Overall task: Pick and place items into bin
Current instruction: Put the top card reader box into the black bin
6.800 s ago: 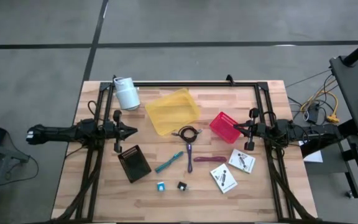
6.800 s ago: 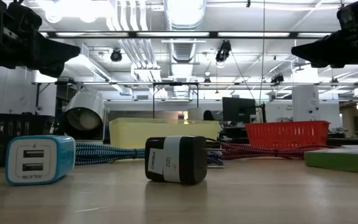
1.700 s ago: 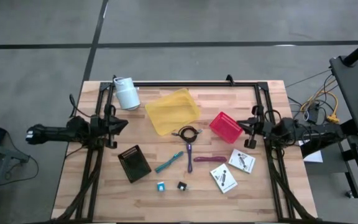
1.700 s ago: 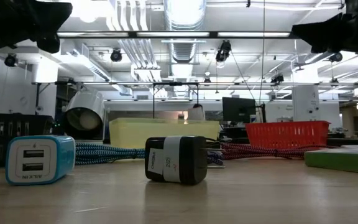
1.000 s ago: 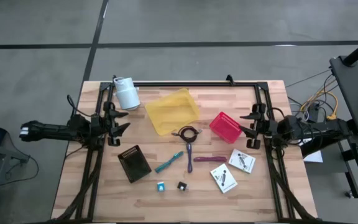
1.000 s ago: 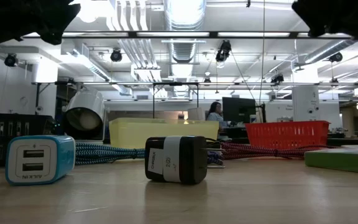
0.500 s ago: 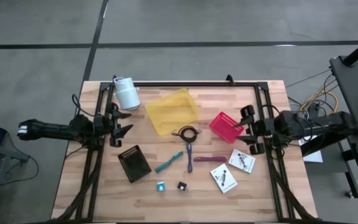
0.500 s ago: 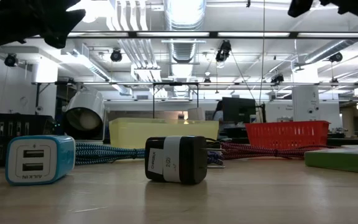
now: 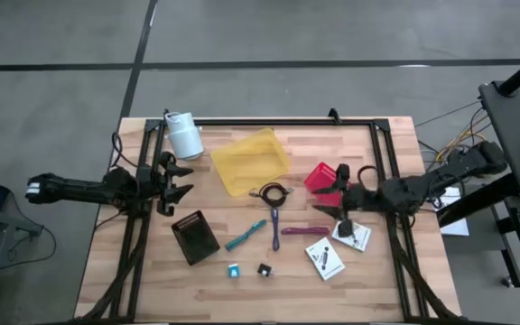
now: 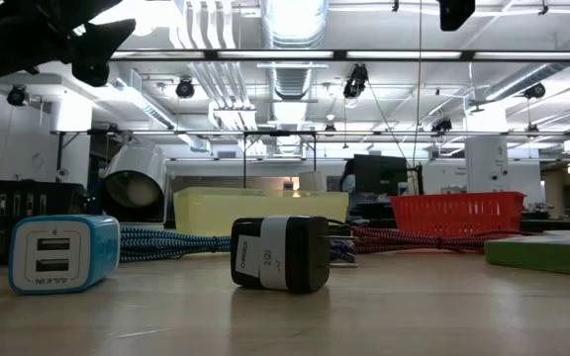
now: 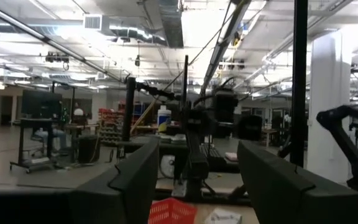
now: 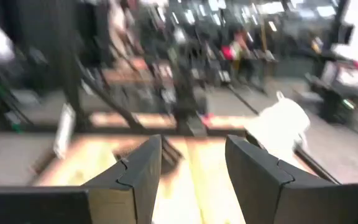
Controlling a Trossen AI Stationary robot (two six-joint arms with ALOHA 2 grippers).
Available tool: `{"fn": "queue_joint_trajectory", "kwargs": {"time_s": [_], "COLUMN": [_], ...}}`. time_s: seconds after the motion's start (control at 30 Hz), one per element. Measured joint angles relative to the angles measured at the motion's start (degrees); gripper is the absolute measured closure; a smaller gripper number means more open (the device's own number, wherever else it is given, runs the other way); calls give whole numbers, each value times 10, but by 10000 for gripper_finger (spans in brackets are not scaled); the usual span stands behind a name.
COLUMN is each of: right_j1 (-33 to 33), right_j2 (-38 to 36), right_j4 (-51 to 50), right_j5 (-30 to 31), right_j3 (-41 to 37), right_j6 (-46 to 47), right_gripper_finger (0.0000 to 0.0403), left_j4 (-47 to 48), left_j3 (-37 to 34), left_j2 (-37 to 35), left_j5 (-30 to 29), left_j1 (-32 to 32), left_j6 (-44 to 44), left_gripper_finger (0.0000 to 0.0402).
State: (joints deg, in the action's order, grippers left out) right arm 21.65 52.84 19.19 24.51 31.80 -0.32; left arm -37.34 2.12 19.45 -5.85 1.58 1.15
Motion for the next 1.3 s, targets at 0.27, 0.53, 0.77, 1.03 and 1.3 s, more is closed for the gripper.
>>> {"fn": "queue_joint_trajectory", "kwargs": {"time_s": [0.27, 0.53, 0.77, 1.03, 1.3], "right_j1": [40, 40, 40, 40, 40], "right_j2": [63, 100, 89, 88, 87], "right_j4": [-382, -720, -786, -790, -788], "right_j5": [56, 26, -89, -156, -170], "right_j3": [162, 246, 218, 137, 70], "right_j6": [170, 385, 510, 572, 614], "right_gripper_finger": [239, 239, 239, 239, 239], "left_j4": [5, -1, 0, 3, 3], "left_j3": [-1, -1, -1, -1, -1], "left_j2": [-1, -1, 0, -1, -1], "left_j5": [0, 0, 0, 0, 0], "left_j1": [0, 0, 0, 0, 0], "left_j6": [0, -5, -5, -5, -5], "left_gripper_finger": [198, 198, 198, 198, 198]}}
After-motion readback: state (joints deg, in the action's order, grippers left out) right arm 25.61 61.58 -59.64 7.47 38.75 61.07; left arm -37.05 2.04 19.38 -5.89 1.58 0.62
